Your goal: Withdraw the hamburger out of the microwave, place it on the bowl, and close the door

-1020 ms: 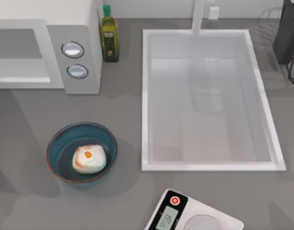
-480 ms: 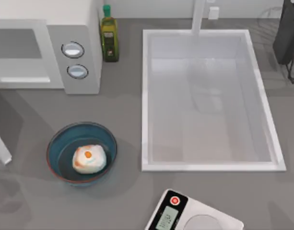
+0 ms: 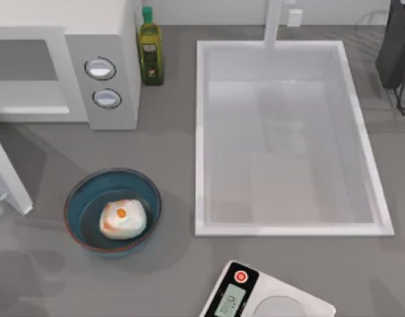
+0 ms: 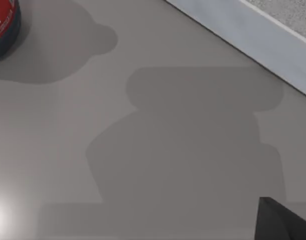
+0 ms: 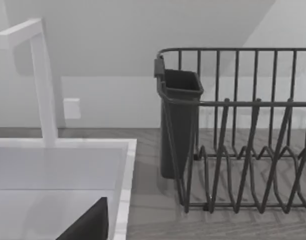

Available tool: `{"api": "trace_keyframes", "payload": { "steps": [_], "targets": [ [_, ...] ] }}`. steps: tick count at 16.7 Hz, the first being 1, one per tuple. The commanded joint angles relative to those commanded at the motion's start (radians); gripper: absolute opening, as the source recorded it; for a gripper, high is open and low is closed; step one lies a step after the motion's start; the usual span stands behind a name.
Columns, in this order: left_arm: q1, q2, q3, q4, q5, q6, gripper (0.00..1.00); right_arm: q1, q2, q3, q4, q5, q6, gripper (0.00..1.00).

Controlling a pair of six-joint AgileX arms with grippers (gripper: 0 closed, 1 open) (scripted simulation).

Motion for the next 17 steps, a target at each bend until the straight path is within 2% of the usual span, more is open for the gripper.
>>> {"api": "trace_keyframes", "payload": {
  "steps": [4, 10, 12, 14, 17],
  "targets": [
    [-0.071, -0.030, -0.019, 0.003, -0.054, -0.061, 0.00, 0.000, 0.000, 0.000, 0.000, 0.000, 0.000, 1.00],
    [-0.399, -0.151, -0.094, 0.016, -0.257, -0.293, 0.00, 0.000, 0.000, 0.000, 0.000, 0.000, 0.000, 1.00],
    [-0.475, -0.186, -0.116, 0.020, -0.314, -0.358, 0.00, 0.000, 0.000, 0.000, 0.000, 0.000, 0.000, 1.00],
    [-0.509, -0.205, -0.128, 0.022, -0.344, -0.390, 0.00, 0.000, 0.000, 0.000, 0.000, 0.000, 0.000, 1.00],
    [-0.510, -0.206, -0.128, 0.022, -0.346, -0.392, 0.00, 0.000, 0.000, 0.000, 0.000, 0.000, 0.000, 1.00]
  ]
}}
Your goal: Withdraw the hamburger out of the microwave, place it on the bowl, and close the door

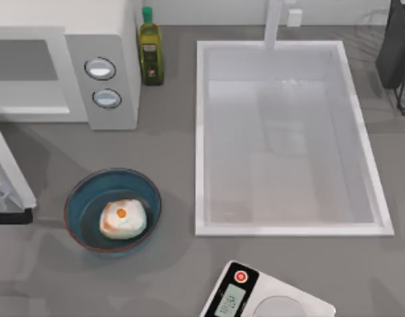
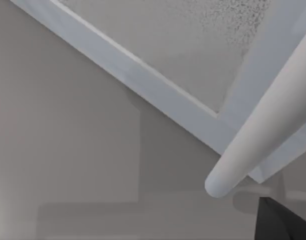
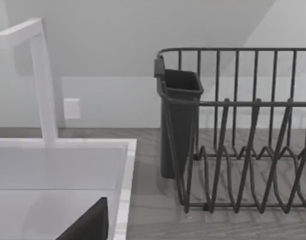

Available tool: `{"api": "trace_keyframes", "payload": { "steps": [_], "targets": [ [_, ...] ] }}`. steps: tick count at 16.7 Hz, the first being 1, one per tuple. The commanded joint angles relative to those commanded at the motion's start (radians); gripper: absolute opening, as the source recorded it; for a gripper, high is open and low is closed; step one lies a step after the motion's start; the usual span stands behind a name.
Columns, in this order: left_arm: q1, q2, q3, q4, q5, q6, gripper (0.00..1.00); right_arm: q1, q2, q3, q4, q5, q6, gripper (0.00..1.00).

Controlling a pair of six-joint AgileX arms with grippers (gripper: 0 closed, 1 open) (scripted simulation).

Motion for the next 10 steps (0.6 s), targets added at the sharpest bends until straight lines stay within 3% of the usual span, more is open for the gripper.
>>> {"api": "trace_keyframes", "payload": {
  "steps": [5, 10],
  "targets": [
    [-0.003, 0.079, 0.057, 0.034, 0.000, -0.003, 0.00, 0.000, 0.000, 0.000, 0.000, 0.000, 0.000, 1.00],
    [-0.023, 0.369, 0.210, 0.139, -0.012, -0.013, 0.00, 0.000, 0.000, 0.000, 0.000, 0.000, 0.000, 1.00]
  ]
}}
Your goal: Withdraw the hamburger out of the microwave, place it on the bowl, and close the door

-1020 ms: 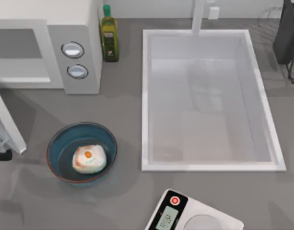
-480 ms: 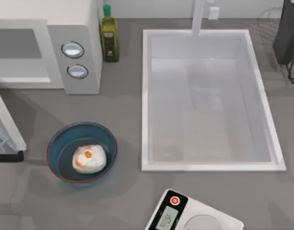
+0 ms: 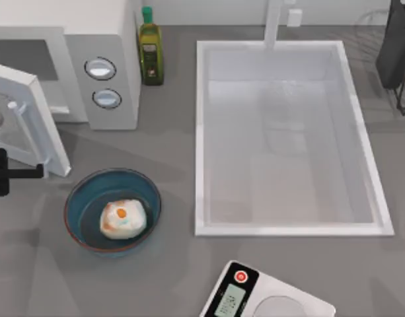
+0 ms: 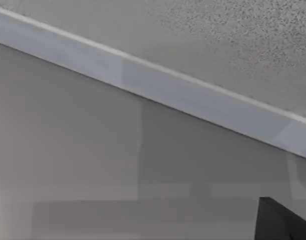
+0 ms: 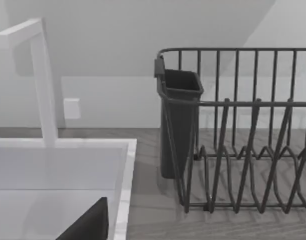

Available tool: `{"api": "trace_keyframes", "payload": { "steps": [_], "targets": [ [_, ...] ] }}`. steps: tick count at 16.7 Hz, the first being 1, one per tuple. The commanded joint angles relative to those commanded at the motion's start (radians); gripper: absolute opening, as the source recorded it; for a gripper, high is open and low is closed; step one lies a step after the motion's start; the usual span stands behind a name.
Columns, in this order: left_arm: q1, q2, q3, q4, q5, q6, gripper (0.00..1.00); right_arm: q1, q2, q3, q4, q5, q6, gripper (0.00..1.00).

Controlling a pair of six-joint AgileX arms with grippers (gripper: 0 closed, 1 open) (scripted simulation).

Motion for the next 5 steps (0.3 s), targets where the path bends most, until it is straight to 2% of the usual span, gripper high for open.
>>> {"api": "trace_keyframes", "payload": {
  "steps": [5],
  "targets": [
    [-0.014, 0.143, 0.094, 0.068, -0.009, -0.008, 0.00, 0.000, 0.000, 0.000, 0.000, 0.000, 0.000, 1.00]
  ]
}}
